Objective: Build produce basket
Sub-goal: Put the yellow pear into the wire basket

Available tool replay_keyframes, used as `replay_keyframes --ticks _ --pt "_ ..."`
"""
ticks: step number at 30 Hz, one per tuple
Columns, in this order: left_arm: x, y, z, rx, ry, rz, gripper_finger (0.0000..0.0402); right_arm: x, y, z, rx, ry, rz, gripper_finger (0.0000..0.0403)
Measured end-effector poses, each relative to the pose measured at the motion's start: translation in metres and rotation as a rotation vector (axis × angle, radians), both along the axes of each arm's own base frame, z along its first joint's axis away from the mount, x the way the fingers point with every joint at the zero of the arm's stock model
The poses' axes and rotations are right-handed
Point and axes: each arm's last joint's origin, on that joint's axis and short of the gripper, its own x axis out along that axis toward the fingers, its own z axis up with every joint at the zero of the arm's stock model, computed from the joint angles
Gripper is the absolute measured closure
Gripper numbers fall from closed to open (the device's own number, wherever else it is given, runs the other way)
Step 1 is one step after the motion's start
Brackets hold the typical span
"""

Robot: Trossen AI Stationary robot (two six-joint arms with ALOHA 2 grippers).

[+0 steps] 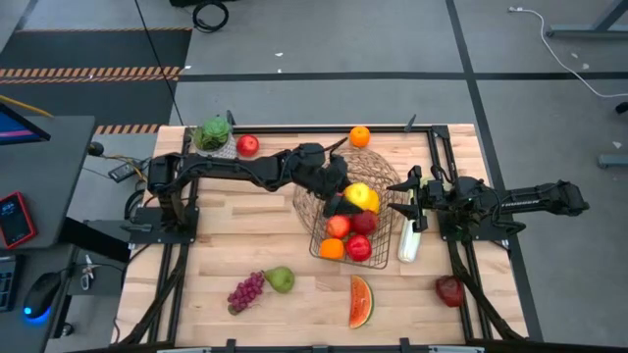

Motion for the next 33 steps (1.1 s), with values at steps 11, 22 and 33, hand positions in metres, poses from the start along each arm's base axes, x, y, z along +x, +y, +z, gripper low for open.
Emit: replay_keyframes --ticks 11,22,33 --pt "0.0003 -0.0028 -0.0001 -0.496 0.181 0.109 0.0049 0.0 0.0 0.0 0.0 0.0 0.0 0.0172" --pt "0.0004 -0.0037 0.0 -0.54 0.197 0.116 0.0049 0.0 0.0 0.0001 0.0 0.0 0.0 0.0172" --pt "0.0004 -0.0034 -0.0003 -0.314 0.117 0.069 0.0049 0.0 0.0 0.0001 0.0 0.0 0.0 0.0172"
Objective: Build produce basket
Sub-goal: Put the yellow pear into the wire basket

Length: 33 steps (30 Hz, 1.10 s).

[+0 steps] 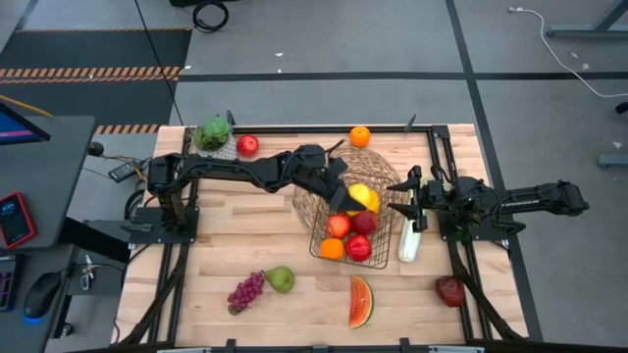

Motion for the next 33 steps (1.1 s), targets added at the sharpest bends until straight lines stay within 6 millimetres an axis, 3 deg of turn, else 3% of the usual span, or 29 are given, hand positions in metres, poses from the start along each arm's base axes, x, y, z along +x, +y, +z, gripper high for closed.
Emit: replay_keyframes --ticks 5,8,12,16,26,33 --pt "-0.001 0.001 -0.002 0.572 -0.188 -0.13 0.0049 0.0 0.0 0.0 0.0 0.0 0.0 0.0172" --pt "-0.001 0.001 -0.002 0.788 -0.266 -0.18 0.0049 0.0 0.0 0.0 0.0 0.0 0.0 0.0172" --pt "-0.001 0.002 -0.005 0.895 -0.247 -0.166 0.0049 0.0 0.0 0.0 0.0 0.0 0.0 0.0172" --pt "-0.002 0.001 -0.015 1.028 -0.07 -0.071 0.0049 0.0 0.0 0.0 0.0 0.0 0.0 0.0172" --pt "-0.005 -0.036 -0.024 1.225 0.13 0.019 0.0049 0.0 0.0 0.0 0.0 0.0 0.0 0.0172" --pt "0.001 -0.045 -0.053 1.295 0.293 0.043 0.0049 0.0 0.0 0.0 0.0 -0.002 0.0 0.0172"
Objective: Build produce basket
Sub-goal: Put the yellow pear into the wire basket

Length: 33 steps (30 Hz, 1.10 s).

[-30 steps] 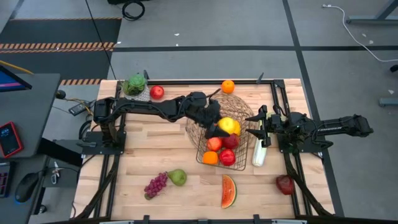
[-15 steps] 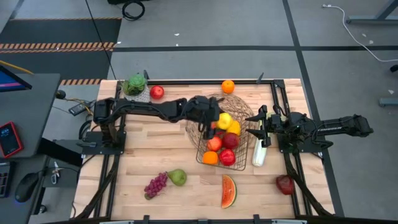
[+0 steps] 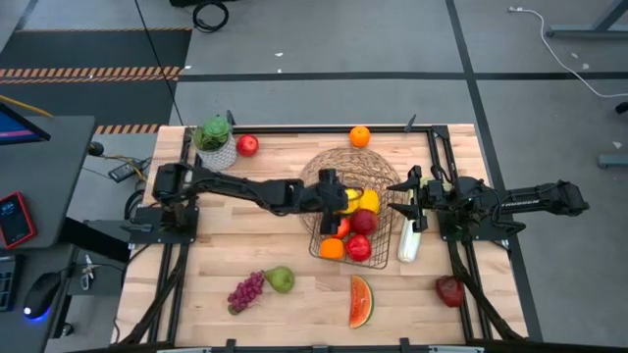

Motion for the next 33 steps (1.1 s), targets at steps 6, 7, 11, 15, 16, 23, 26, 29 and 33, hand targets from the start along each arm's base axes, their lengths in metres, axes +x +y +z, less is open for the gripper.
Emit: replay_keyframes --ticks 6,7,11,15,16,23,26,29,33 --pt "0.01 -0.012 -0.024 0.076 0.043 -0.066 0.0049 0.0 0.0 0.0 0.0 0.002 0.0 0.0172" --pt "0.011 -0.014 -0.025 0.077 0.035 -0.075 0.0049 0.0 0.0 0.0 0.0 0.001 0.0 0.0172" --pt "0.012 -0.02 -0.03 0.113 0.056 -0.124 0.0049 0.0 0.0 0.0 0.0 0.001 0.0 0.0172" --pt "0.015 -0.023 -0.027 0.086 0.009 -0.147 0.0049 0.0 0.0 0.0 0.0 0.001 0.0 0.0172" --pt "0.015 -0.023 -0.026 0.062 -0.002 -0.131 0.0049 0.0 0.0 0.0 0.0 0.002 -0.001 0.0172" --pt "0.015 -0.016 -0.026 0.004 -0.021 -0.068 0.0049 0.0 0.0 0.0 0.0 0.002 0.0 0.0172" --pt "0.015 -0.016 -0.027 0.005 -0.008 -0.068 0.0049 0.0 0.0 0.0 0.0 0.001 0.0 0.0172" --pt "0.013 -0.016 -0.029 0.008 0.02 -0.071 0.0049 0.0 0.0 0.0 0.0 0.001 0.0 0.0172" --pt "0.01 -0.016 -0.033 0.012 0.069 -0.073 0.0049 0.0 0.0 0.0 0.0 0.001 0.0 0.0172"
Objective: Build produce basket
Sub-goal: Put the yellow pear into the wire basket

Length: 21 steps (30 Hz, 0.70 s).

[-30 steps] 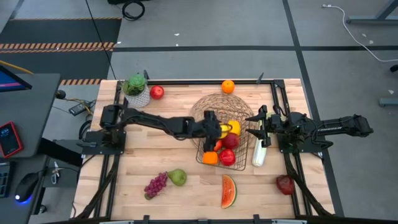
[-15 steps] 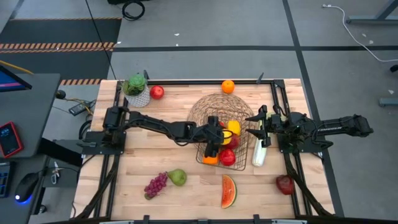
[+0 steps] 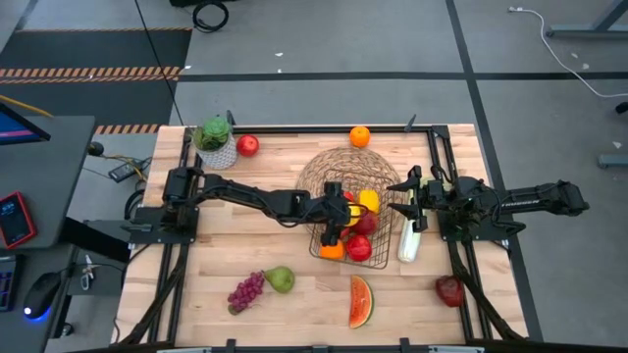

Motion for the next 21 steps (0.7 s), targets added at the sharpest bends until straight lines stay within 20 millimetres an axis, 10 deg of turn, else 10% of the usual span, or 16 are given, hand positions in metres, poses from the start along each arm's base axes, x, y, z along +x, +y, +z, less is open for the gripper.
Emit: replay_keyframes --ticks 21 --pt "0.006 0.011 0.007 0.066 -0.061 -0.119 0.0037 0.0 0.0 0.0 0.0 0.0 0.0 0.0172"
